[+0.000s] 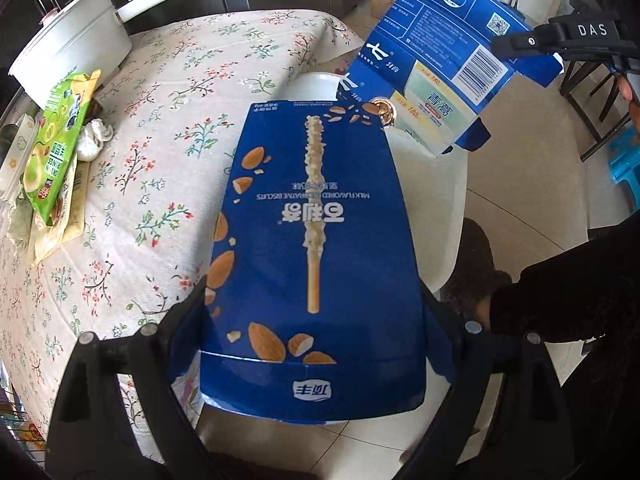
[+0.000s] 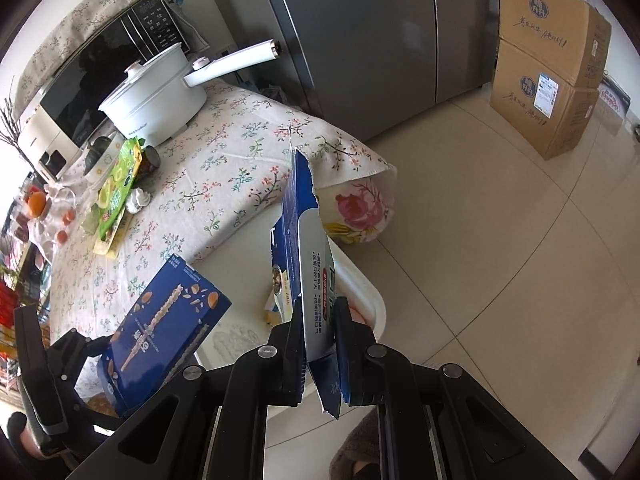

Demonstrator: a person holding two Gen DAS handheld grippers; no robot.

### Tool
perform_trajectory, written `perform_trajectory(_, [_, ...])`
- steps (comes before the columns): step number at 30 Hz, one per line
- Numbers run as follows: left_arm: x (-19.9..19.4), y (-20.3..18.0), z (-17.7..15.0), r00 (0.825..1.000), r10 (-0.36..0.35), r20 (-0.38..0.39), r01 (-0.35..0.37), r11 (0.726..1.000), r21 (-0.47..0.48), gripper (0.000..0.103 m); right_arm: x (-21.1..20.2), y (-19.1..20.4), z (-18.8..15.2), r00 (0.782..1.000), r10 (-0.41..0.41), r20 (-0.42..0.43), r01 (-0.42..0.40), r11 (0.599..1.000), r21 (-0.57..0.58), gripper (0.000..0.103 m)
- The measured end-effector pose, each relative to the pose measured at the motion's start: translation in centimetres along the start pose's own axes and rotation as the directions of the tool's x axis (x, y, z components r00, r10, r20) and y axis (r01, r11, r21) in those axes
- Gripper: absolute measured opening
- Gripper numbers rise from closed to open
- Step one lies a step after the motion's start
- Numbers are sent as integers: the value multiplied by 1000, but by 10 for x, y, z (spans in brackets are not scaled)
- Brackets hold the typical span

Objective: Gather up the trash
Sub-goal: 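Lift the blue packet and blue carton toward the white bin, then drop the blue packet and carton into the white bin, opening both grippers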

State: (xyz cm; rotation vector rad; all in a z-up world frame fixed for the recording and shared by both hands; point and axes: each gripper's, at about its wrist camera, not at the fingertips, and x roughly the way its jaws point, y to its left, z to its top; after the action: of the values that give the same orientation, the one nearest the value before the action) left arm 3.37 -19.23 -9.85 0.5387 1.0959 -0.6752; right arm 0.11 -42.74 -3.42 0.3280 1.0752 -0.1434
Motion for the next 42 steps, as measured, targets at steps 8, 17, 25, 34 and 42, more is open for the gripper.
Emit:
perform_trajectory(8, [7,-11,13,996,49,74,-54,997,63,93,7,-8,-6,999,-16,-32,15,1000,-6,13])
perform_trajectory(17, [0,-3,9,992,93,87,-98,994,56,96,11,-1,-5,999,-11,-43,10,1000,-21,14])
perform_trajectory(25, [-9,8,3,988,117,97,-120,992,35,96,13,-2,-1,999,7,-46,-6,1000,29,43])
perform_trajectory(34, [-17,28,-1,985,141,100,-139,990,-23,96,11,3,1,999,9,-34,-8,999,39,56])
perform_trajectory(42, [-27,51,-6,979,174,107,-165,982,-87,96,10,19,7,1000,14,-20,-13,1000,18,62])
